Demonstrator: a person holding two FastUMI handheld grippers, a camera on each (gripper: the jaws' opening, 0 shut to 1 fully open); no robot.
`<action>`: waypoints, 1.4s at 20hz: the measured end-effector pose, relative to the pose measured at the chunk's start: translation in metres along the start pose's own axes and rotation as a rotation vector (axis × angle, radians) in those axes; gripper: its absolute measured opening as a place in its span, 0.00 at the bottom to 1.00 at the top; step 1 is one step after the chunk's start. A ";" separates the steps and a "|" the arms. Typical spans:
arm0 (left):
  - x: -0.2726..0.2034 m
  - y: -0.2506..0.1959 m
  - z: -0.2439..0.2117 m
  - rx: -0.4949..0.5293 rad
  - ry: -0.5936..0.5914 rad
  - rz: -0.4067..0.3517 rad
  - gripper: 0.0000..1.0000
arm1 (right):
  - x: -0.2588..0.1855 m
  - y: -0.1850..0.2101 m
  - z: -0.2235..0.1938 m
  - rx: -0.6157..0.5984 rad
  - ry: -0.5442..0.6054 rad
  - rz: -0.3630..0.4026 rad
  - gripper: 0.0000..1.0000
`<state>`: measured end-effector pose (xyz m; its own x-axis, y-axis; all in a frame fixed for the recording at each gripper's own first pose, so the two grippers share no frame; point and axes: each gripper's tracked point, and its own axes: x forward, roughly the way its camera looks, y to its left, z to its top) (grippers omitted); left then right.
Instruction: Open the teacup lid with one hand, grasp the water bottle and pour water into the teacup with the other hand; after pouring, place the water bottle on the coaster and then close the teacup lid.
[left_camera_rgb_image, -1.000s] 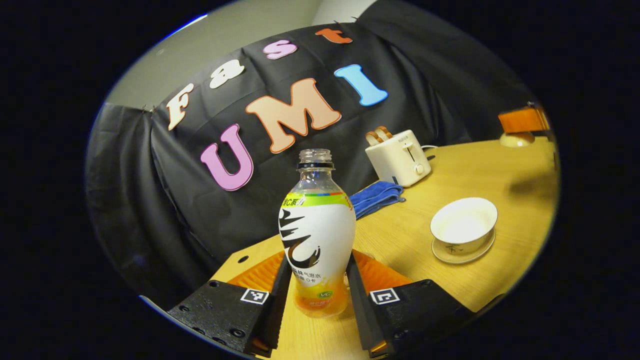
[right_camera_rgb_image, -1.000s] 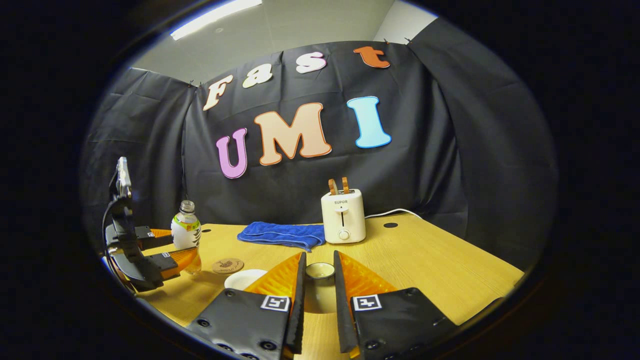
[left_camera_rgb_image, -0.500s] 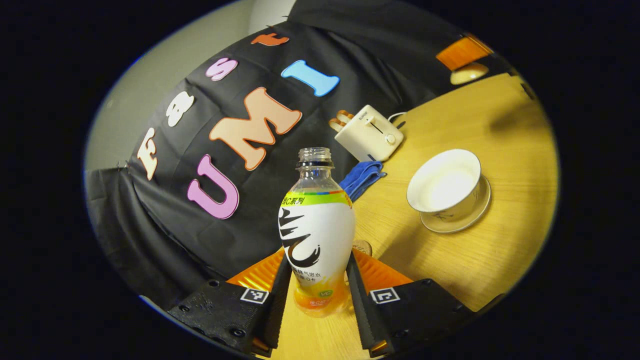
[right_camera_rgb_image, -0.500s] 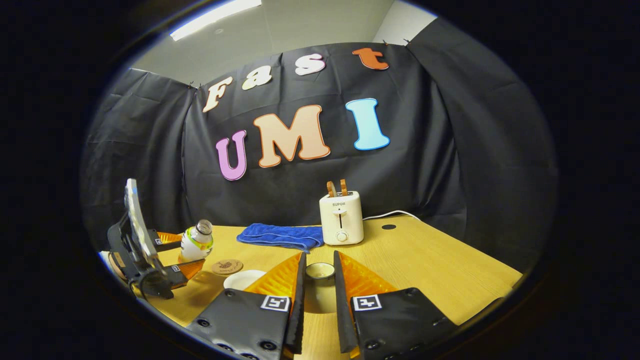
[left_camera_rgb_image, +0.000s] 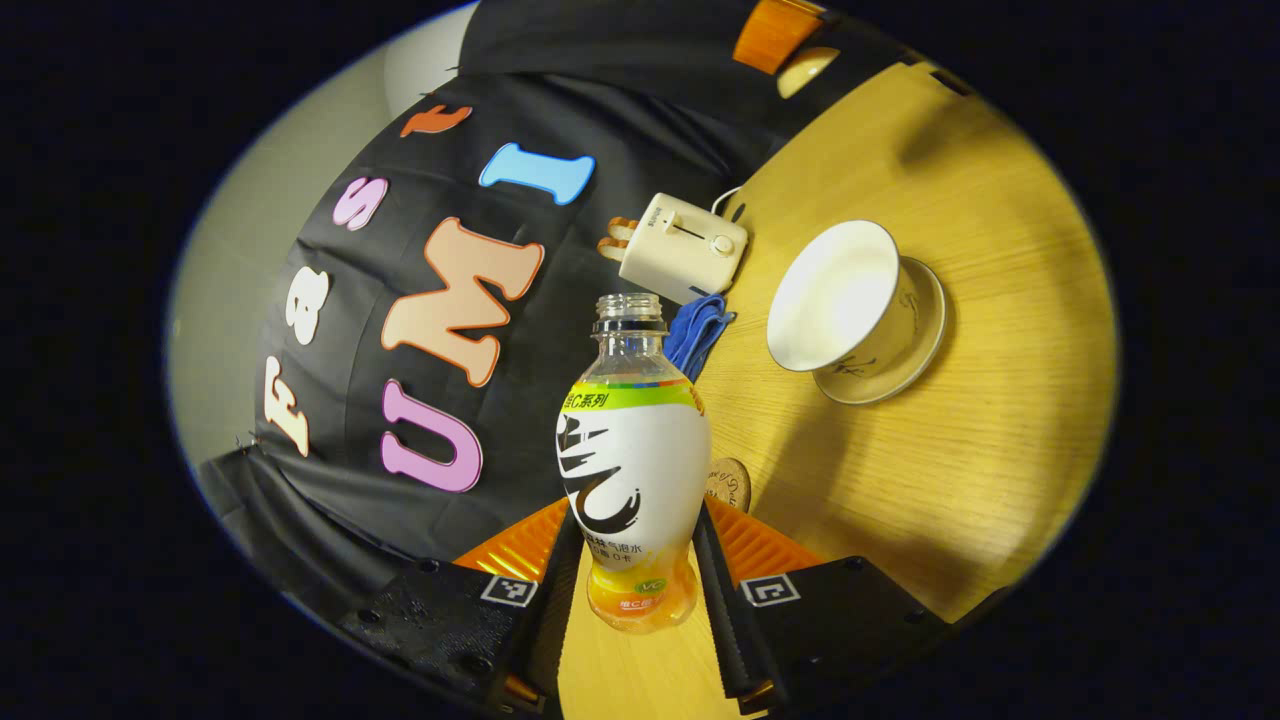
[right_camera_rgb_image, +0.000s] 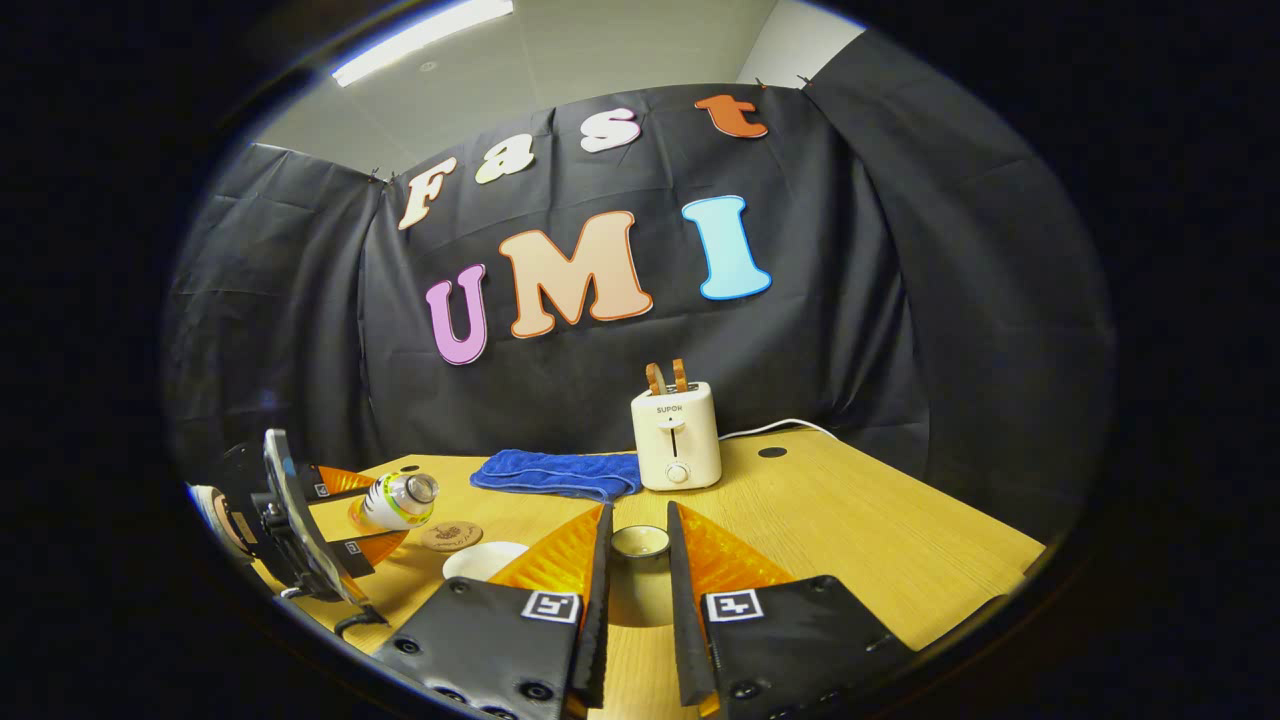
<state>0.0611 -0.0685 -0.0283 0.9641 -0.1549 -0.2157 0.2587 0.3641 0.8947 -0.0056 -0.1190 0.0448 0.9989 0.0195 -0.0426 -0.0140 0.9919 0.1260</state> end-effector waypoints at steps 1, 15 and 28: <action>0.000 0.000 0.000 0.034 -0.001 -0.005 0.58 | 0.000 0.000 0.000 -0.001 0.001 -0.002 0.31; -0.005 0.009 -0.001 0.374 0.027 -0.062 0.59 | 0.001 0.003 -0.004 0.012 0.016 0.020 0.33; -0.004 0.026 0.004 0.603 0.044 -0.075 0.59 | 0.001 0.000 -0.005 0.011 0.014 0.013 0.29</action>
<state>0.0635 -0.0622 -0.0029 0.9495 -0.1175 -0.2909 0.2584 -0.2329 0.9375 -0.0048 -0.1188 0.0398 0.9979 0.0346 -0.0545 -0.0268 0.9901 0.1378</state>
